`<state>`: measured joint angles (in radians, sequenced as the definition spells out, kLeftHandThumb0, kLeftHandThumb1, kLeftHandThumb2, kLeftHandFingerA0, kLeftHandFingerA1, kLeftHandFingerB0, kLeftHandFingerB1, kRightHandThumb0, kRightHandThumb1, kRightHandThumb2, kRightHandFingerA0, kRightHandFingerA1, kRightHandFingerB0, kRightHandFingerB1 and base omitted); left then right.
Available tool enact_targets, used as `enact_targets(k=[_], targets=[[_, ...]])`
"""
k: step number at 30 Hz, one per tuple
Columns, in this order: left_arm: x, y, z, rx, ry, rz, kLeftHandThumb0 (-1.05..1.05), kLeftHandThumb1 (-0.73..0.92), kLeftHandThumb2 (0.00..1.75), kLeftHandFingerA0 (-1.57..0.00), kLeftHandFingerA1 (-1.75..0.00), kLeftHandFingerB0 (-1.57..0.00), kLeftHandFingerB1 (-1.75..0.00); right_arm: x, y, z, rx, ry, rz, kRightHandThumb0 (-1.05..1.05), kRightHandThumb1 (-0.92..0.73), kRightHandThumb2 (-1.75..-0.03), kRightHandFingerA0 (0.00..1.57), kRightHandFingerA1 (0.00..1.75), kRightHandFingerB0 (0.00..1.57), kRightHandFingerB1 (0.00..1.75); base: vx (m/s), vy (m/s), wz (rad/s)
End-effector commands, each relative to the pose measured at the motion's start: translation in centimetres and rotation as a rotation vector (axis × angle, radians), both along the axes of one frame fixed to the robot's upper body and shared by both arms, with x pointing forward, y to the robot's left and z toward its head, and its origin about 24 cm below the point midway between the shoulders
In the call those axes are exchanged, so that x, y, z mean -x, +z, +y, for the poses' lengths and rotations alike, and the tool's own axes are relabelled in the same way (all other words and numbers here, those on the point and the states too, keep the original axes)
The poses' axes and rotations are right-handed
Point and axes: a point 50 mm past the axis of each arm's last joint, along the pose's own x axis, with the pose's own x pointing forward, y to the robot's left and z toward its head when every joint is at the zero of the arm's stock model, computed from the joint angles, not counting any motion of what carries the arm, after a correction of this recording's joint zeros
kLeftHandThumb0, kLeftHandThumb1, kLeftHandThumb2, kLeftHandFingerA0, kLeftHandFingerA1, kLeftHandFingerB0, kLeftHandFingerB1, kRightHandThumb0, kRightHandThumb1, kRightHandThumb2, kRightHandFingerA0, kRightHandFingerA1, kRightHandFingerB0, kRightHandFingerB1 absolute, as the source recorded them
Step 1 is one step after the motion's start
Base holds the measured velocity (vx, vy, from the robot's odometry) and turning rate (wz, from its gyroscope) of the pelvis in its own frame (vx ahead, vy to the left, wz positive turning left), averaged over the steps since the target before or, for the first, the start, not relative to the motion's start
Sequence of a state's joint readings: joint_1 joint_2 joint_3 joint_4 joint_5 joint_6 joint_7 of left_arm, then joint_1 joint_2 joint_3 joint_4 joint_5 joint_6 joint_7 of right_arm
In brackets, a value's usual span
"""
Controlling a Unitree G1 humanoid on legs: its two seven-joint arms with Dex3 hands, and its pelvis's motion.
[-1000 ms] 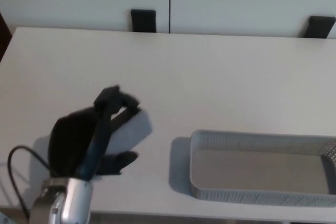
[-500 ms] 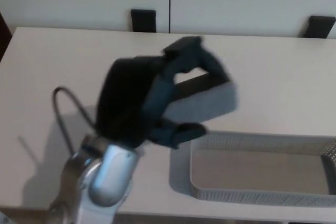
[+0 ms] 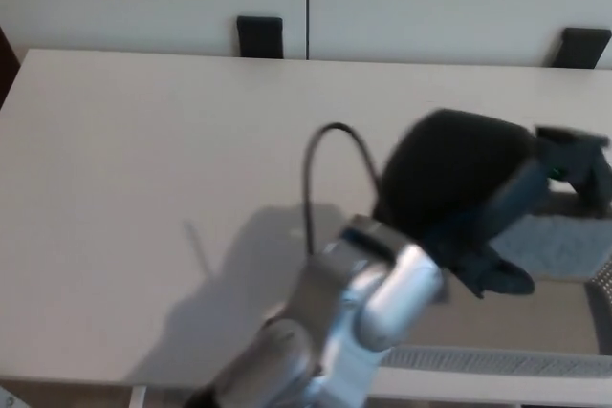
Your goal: The robot walks towards a desk on which an eraser is kept on the left hand side and a container is kept on the right hand side. The robot picks up the eraser using its left hand and places it in the container.
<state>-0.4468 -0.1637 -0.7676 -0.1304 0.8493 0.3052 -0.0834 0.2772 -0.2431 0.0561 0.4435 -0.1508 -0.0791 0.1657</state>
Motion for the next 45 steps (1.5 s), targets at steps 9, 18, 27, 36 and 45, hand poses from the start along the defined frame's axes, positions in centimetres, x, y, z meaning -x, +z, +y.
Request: enact_targets(k=[9, 18, 27, 36, 45], targets=[[-0.5, -3.4, -1.8, -0.328, -0.040, 0.164, -0.76, 0.47, 0.87, -0.07, -0.16, 0.00, -0.21, -1.1, 1.3, -0.1, 0.025, 0.056, -0.045, -0.22, -0.60, -0.57, 0.54, 0.51, 0.37, 0.41, 0.00, 0.000, 0.00], [-0.9, -3.5, 0.4, -0.447, -0.042, 0.221, -1.03, 0.65, 0.60, 0.00, 0.00, 0.00, -0.19, -2.1, 1.4, -0.2, 0.061, 0.080, -0.035, -0.22, -0.59, -0.57, 0.55, 0.48, 0.42, 0.42, 0.00, 0.000, 0.00], [-0.2, -0.3, 2.3, -0.346, -0.052, 0.181, -0.99, 0.48, 0.76, 0.00, -0.01, -0.02, -0.23, -1.7, 1.3, 0.0, 0.063, 0.077, -0.024, -0.22, -0.59, -0.57, 0.53, 0.47, 0.38, 0.40, 0.00, 0.000, 0.00], [6.5, 10.0, 9.4, 0.093, -0.386, 0.117, -0.62, 0.38, 0.72, -0.06, -0.21, -0.11, -0.40, -1.3, 0.8, -0.3, 0.070, 0.106, -0.012, -0.32, -0.58, -0.57, 0.56, 0.50, 0.43, 0.42, 0.00, 0.000, 0.00], [9.3, 9.1, 20.0, 0.352, -0.659, 0.317, -0.94, 0.72, 0.63, -0.38, -0.34, -0.55, -0.36, 0.3, 0.3, -0.9, 0.098, 0.107, 0.035, -0.25, -0.60, -0.57, 0.48, 0.45, 0.37, 0.40, 0.00, 0.000, 0.00]])
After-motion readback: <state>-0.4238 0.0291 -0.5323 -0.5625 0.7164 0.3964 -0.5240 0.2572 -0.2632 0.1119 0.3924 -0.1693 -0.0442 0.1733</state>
